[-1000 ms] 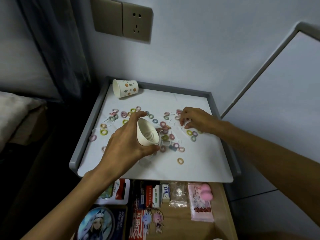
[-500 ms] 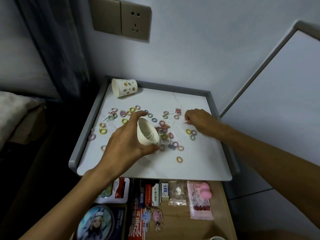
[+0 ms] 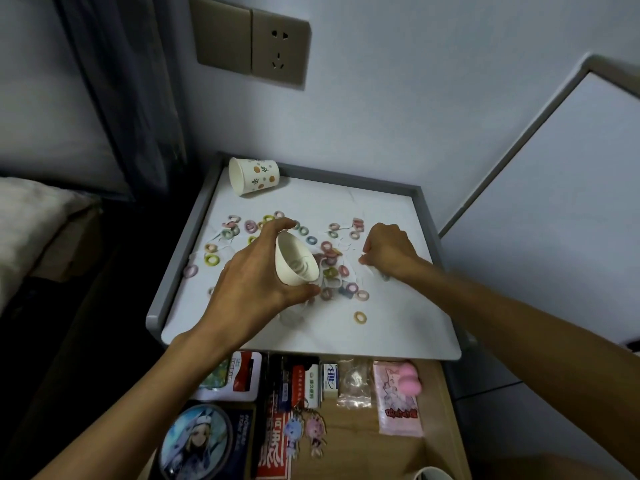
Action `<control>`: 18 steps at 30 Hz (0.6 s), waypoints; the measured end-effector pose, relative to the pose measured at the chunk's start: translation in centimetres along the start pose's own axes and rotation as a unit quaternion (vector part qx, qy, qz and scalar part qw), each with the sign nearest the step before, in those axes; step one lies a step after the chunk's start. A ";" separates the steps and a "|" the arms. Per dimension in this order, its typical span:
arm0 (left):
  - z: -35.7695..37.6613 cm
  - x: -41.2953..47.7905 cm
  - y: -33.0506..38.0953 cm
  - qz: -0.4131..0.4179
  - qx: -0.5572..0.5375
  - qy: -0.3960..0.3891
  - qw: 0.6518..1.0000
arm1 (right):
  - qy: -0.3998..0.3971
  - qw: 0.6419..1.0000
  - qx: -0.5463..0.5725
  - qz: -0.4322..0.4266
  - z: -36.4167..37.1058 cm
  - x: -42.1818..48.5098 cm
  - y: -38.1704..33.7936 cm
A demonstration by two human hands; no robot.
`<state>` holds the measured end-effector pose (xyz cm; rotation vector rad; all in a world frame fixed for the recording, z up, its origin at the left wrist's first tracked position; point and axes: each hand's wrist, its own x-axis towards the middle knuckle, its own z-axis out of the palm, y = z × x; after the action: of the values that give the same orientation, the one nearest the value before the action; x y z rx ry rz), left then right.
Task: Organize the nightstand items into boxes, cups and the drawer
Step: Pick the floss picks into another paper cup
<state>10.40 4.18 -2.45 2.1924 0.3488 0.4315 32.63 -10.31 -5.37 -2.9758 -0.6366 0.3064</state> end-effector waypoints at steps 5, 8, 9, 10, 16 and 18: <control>-0.2 -0.1 -0.2 -0.002 0.007 0.002 1.000 | 0.004 0.997 -0.081 0.001 0.0 -1.1 -1.5; -0.1 -0.1 -0.1 -0.003 0.010 0.002 1.000 | 0.007 0.993 -0.119 0.003 -0.2 -1.4 -2.5; -0.1 -0.1 -0.1 -0.004 0.011 0.002 1.000 | 0.003 0.992 -0.127 0.001 -0.3 -1.4 -2.7; -0.1 -0.1 0.0 -0.003 0.010 0.002 1.000 | -0.001 0.991 -0.131 -0.002 -0.4 -1.5 -2.8; -0.3 -0.1 -0.1 0.000 0.005 0.003 1.000 | -0.019 0.999 -0.035 -0.001 -2.3 -1.3 -1.5; -0.3 -0.1 -0.2 0.001 0.006 0.001 1.000 | -0.031 0.999 0.035 -0.022 -3.9 -1.3 -1.0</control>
<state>10.17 4.49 -2.41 2.2040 0.3512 0.4334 31.87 -10.10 -1.25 -2.8909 -0.6823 0.4099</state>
